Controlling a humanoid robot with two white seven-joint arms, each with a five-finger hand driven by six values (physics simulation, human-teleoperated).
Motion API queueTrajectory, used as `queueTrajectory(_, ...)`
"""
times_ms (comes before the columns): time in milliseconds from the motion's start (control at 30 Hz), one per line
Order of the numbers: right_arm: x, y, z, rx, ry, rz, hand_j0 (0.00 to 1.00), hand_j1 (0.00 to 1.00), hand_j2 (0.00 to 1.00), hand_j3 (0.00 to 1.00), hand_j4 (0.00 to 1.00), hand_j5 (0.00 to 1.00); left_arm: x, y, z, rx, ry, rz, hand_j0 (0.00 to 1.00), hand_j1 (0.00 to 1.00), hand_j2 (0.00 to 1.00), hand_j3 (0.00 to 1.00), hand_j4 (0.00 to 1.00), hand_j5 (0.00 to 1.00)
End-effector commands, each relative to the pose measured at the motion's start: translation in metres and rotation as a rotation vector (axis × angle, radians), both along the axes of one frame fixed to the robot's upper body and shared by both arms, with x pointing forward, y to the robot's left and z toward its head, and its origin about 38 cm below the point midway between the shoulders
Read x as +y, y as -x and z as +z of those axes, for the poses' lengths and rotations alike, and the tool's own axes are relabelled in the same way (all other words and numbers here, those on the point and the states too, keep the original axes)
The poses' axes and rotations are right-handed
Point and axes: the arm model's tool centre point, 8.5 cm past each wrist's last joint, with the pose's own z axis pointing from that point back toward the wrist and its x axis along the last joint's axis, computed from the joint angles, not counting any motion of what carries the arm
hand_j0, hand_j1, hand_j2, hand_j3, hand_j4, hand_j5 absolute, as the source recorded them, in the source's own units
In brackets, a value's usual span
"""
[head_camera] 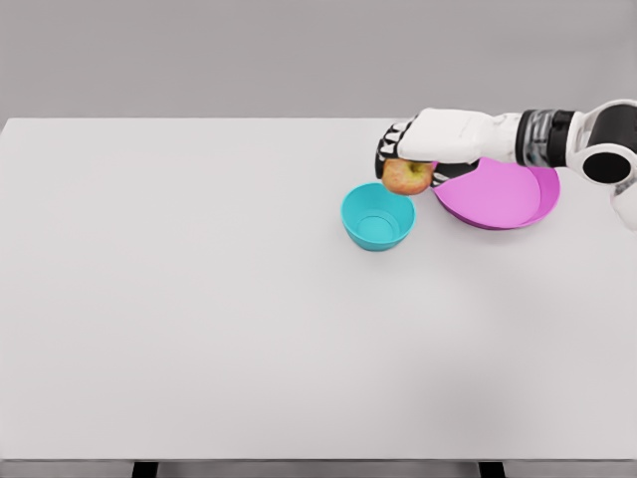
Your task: Put the apple from the pink plate into the blue bowl with your right arm
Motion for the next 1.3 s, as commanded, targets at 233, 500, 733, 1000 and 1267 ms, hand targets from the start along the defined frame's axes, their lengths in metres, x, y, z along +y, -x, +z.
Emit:
queueTrajectory(233,0.025,0.016,-0.01,0.014,0.023,0.085,0.47,0.47,0.47,0.47,0.47,0.47,0.0,0.0,0.0,0.0,0.0,0.0,1.0,1.0,1.0,1.0,1.0,1.0)
queueTrajectory(500,0.025,0.014,-0.017,0.028,0.036,0.08,0.48,0.48,0.48,0.48,0.48,0.48,0.0,0.001,0.0,0.003,0.001,0.0,1.0,1.0,1.0,1.0,1.0,1.0)
queueTrajectory(733,0.025,0.015,-0.018,0.031,0.039,0.081,1.0,1.0,1.0,1.0,1.0,1.0,0.0,0.0,0.0,0.0,-0.001,-0.002,1.0,1.0,1.0,1.0,1.0,1.0)
queueTrajectory(1000,-0.01,0.003,0.035,-0.077,-0.049,-0.008,1.0,1.0,1.0,1.0,1.0,1.0,0.0,0.0,0.0,0.0,0.0,0.0,1.0,1.0,1.0,1.0,1.0,1.0)
queueTrajectory(1267,-0.152,0.018,0.07,-0.162,-0.25,-0.341,1.0,1.0,1.0,1.0,1.0,1.0,0.0,0.0,0.0,0.0,0.0,0.0,1.0,1.0,1.0,1.0,1.0,1.0)
